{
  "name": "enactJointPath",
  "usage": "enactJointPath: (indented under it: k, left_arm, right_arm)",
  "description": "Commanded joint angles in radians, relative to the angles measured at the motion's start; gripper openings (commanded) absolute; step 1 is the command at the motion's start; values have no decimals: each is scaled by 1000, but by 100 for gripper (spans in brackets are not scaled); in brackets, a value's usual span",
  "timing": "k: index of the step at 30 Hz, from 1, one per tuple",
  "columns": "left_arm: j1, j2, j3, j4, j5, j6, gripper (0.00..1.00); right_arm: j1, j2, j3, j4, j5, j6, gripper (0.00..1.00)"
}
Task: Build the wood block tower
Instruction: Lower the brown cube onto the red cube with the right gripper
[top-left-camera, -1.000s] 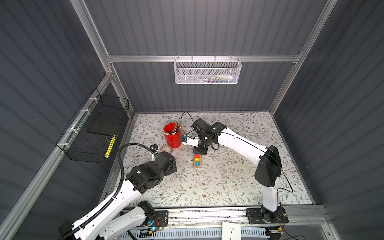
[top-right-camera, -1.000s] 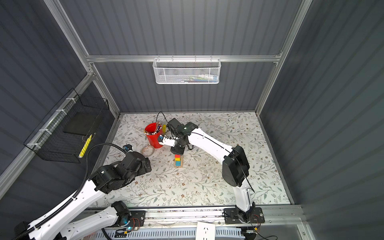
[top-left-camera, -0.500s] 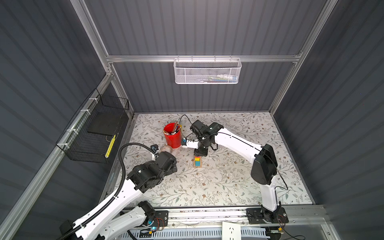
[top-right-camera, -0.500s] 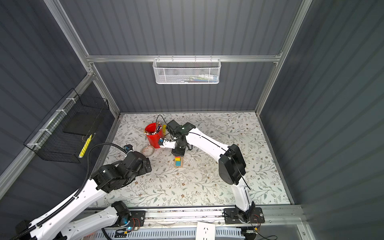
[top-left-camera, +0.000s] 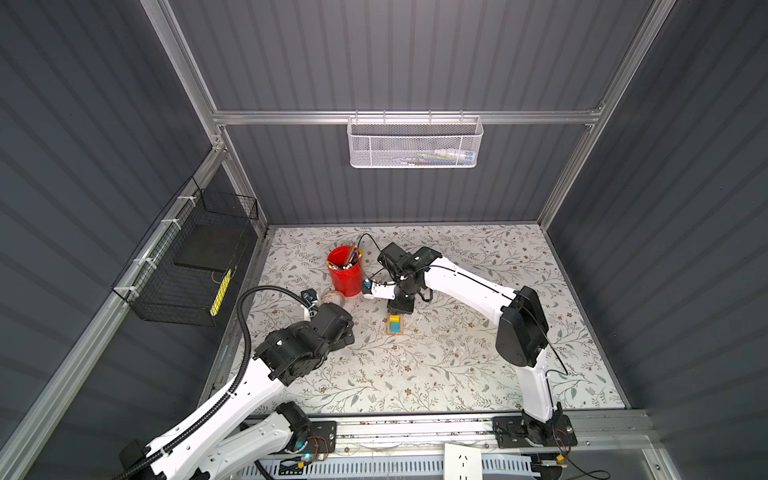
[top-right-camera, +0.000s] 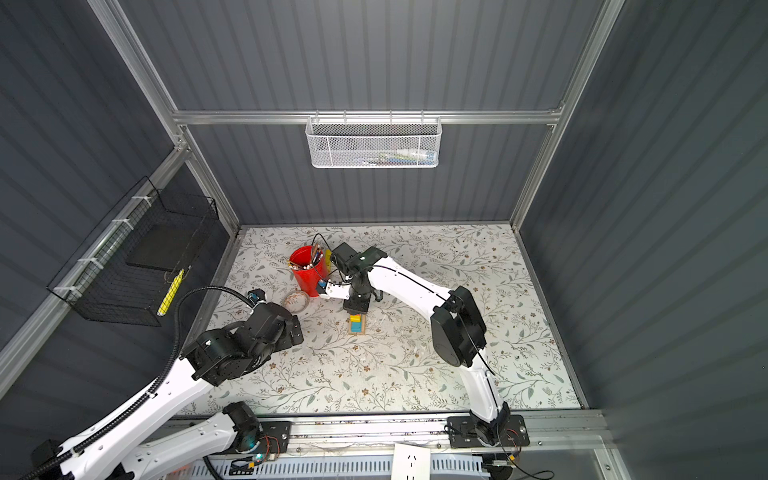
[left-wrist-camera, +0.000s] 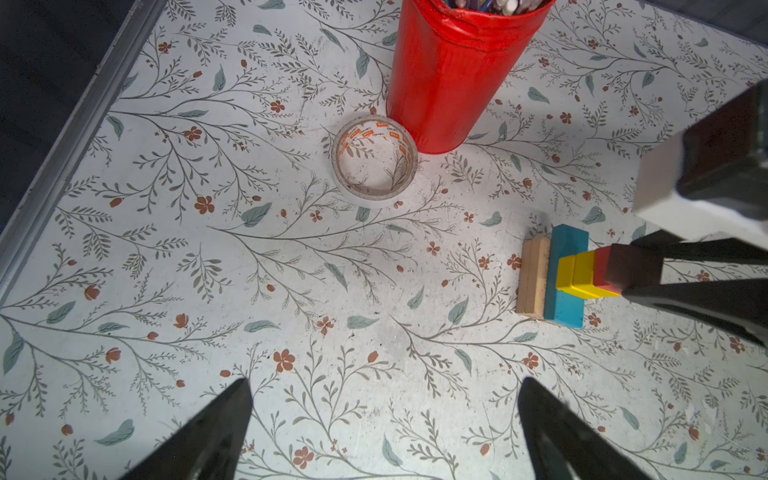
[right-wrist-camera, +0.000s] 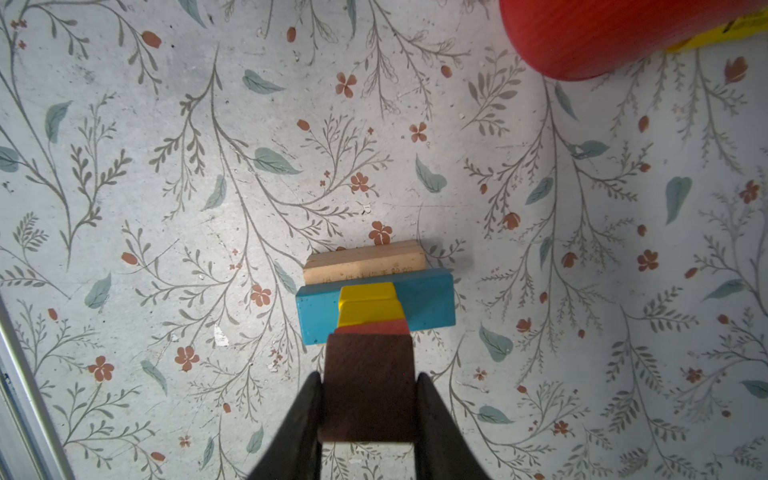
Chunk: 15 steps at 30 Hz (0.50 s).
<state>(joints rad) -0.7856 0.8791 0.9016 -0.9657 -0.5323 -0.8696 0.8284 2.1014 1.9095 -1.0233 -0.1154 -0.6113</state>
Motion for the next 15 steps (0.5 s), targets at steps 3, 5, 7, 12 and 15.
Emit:
enactJointPath:
  k: [3,5,7,12,15]
  left_arm:
    - [0,-14,-11,-17,-22,-13,100]
    - [0,-11,-12,-16,-21,-12,100]
    - [0,-8,-12,-17,-21,-12,100]
    - [0,-9,-12,-18,-23,-12,100]
    - [0,-13,-12,-18,-23,-12,100]
  right_arm:
    - [6,12,20,-27,22,-15,25]
    - [6,11,19,-25,23,-15,25]
    - [5,12,17,-23,27,-18,26]
    - [6,14,20,-26,30,-21,31]
    - [6,12,17,-27,35,-23,37]
